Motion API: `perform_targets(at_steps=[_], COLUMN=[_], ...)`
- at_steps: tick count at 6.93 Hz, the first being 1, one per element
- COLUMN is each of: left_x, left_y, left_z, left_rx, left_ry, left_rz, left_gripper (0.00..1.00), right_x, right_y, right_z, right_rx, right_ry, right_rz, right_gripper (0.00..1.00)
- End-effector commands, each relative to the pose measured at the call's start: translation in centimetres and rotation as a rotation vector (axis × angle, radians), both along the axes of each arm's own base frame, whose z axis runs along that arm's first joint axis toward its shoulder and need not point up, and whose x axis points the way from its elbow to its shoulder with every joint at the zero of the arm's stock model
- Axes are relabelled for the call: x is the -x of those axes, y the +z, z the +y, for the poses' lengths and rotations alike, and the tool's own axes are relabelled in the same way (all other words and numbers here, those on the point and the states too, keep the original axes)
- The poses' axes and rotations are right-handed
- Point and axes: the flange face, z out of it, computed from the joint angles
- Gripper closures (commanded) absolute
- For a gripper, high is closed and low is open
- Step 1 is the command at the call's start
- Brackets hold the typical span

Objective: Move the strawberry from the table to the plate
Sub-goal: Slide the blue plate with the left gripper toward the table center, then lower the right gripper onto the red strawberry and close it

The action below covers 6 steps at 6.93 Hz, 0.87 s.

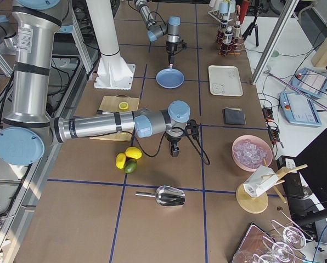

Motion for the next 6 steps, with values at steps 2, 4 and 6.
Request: perform_targets(at_steps=[2, 4, 6], left_x=[3.1, 3.1, 3.0], left_y=[-0.4, -0.4, -0.3], left_z=[0.3, 0.3, 0.3], left_rx=[-0.009, -0.009, -0.011], left_ry=[-0.019, -0.021, -0.022], left_rz=[0.018, 0.018, 0.016], left_gripper=[0.39, 0.38, 0.38], right_x=[8.6, 10.8, 11.5], right_y=[2.2, 4.2, 5.7], right_z=[0.2, -2.0, -1.6], right_rx=[0.002, 0.061, 0.088], right_ry=[0.171, 0.234, 0.218], right_rz=[0.072, 0.050, 0.065], right_gripper=[0.00, 0.00, 0.01])
